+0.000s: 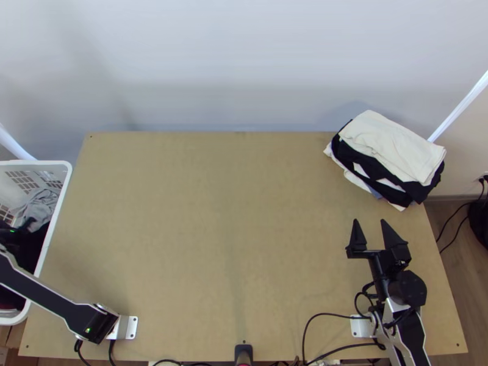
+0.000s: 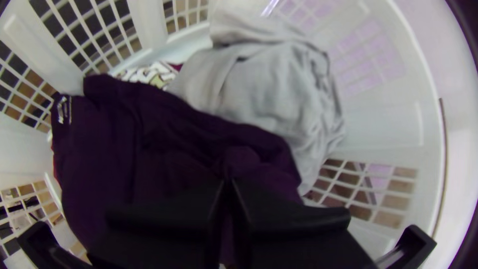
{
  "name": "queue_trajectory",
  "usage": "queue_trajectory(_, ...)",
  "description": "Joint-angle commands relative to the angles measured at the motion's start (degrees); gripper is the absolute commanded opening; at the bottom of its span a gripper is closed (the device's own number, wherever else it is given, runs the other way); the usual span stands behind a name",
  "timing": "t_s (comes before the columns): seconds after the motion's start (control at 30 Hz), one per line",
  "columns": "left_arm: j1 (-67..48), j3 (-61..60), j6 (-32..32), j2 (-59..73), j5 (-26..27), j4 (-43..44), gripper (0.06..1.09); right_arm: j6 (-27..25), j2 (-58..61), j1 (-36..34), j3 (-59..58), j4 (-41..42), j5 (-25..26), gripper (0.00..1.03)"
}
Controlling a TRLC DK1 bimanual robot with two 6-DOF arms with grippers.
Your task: Fold the t-shirt
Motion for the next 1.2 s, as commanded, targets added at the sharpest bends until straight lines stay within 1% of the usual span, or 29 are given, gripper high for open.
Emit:
queue_trajectory(0.0, 0.6, 0.8, -1.3, -14.5, 2.5, 0.6, 0.09, 0.7, -0.5, 0.1, -0.5, -0.8, 0.1, 0.99)
queue_trajectory(0.17, 0.4, 1.3, -3.7, -26.5, 5.7, 0.6, 0.09, 0.7, -0.5, 0.1, -0.5, -0.8, 0.1, 0.99)
queue_trajectory(0.43, -2.0, 3.2, -10.2, -42.8, 7.2, 2.9, 0.09, 0.7, -0.5, 0.1, -0.5, -0.7, 0.1, 0.99)
queue_trajectory(0.53, -4.5, 3.3, -12.0, -49.0, 7.2, 4.7, 0.09, 0.7, -0.5, 0.1, -0.5, -0.7, 0.1, 0.99)
queue_trajectory(0.73, -14.1, 2.4, -12.2, -60.2, 7.1, 5.3, 0.09, 0.7, -0.5, 0.1, -0.5, -0.8, 0.1, 0.99)
queue_trajectory(0.87, -24.4, -0.1, -12.3, -65.8, 3.9, 5.2, 0.09, 0.7, -0.5, 0.1, -0.5, -0.7, 0.1, 0.99)
queue_trajectory(1.0, -37.8, -4.5, -10.3, -71.2, -2.2, 5.2, 0.09, 0.7, -0.5, 0.1, -0.5, -0.8, 0.1, 0.99)
queue_trajectory(1.03, -41.5, -5.9, -9.3, -72.5, -3.9, 5.2, 0.09, 0.7, -0.5, 0.1, -0.5, -0.8, 0.1, 0.99)
queue_trajectory(1.17, -58.9, -11.8, -6.5, -77.1, -13.6, 4.7, 0.09, 0.7, -0.5, 0.1, -0.5, -0.7, 0.1, 0.99)
